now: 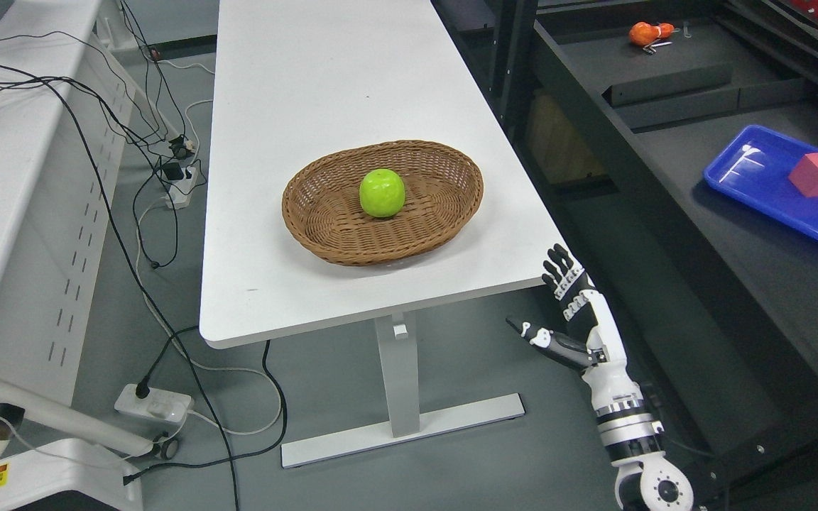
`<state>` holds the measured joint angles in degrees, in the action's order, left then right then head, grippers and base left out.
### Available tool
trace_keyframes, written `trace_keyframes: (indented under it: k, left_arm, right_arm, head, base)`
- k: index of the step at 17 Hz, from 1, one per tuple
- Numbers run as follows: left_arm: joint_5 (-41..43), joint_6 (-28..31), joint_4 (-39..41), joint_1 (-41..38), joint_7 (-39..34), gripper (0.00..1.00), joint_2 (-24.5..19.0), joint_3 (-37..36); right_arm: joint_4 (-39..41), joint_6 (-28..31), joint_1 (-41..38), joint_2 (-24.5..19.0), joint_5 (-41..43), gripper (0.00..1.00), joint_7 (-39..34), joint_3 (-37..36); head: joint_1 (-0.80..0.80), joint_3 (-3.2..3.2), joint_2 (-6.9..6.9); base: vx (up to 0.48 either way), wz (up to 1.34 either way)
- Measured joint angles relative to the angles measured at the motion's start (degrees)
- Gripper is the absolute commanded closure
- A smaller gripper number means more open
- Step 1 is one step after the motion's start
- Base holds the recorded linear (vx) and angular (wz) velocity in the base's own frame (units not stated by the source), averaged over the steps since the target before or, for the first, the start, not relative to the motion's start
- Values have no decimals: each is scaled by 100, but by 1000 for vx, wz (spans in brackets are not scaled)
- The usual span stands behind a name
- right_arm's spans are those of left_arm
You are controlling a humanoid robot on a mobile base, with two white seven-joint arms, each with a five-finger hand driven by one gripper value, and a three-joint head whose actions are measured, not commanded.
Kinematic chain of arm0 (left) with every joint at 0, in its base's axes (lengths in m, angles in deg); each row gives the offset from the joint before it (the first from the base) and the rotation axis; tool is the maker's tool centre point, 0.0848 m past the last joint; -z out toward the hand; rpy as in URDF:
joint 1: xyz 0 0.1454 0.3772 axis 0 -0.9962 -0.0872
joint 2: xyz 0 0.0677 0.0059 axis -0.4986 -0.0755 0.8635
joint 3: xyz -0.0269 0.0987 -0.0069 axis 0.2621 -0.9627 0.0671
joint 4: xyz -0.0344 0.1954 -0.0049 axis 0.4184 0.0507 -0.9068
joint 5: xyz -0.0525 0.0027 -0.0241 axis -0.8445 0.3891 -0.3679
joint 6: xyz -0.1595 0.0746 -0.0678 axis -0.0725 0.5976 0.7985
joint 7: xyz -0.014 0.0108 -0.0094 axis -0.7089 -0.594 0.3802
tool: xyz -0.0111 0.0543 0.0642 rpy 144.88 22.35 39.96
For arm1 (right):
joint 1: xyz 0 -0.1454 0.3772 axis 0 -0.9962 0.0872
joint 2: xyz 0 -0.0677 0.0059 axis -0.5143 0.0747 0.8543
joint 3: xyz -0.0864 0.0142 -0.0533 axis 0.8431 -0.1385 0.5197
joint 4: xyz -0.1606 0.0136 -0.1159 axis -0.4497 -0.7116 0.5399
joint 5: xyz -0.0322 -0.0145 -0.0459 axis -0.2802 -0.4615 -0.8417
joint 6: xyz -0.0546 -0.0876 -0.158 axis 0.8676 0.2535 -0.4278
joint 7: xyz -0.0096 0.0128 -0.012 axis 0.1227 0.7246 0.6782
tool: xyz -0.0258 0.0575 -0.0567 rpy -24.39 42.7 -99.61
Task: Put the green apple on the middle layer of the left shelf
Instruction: 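Move the right hand over the wicker basket toward the green apple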
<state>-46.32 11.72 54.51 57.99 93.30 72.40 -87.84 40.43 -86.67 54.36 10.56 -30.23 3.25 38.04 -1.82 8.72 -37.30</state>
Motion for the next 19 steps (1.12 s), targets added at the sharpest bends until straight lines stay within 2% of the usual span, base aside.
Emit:
trace_keyframes:
  k: [5,10,11,13,19]
  left_arm:
    - [0,0,0,-2,0,0,1,0]
    - [0,0,-1,-3,0,0,1,0]
    - [0,0,-1,-1,0,0,1,0]
    - [0,0,-1,-1,0,0,1,0]
    - [0,0,0,0,0,0,1,0]
  right_arm:
    - [-3,249,174,0,-68,0,4,-16]
    - [39,191,540,202,-2068,0,58,68]
    - [73,-5,599,281,-2405,0,84,71]
    - [153,-525,686,425,-2775,0,87,50]
    - [277,-387,1060,744,-3203,0,28,32]
  head:
    - [0,0,0]
    - [0,0,0]
    - [0,0,0]
    - [0,0,0]
    - [0,0,0]
  base:
    - [3,-8]
    - [37,-38]
    - [93,-118]
    - [147,-144]
    - [174,-90]
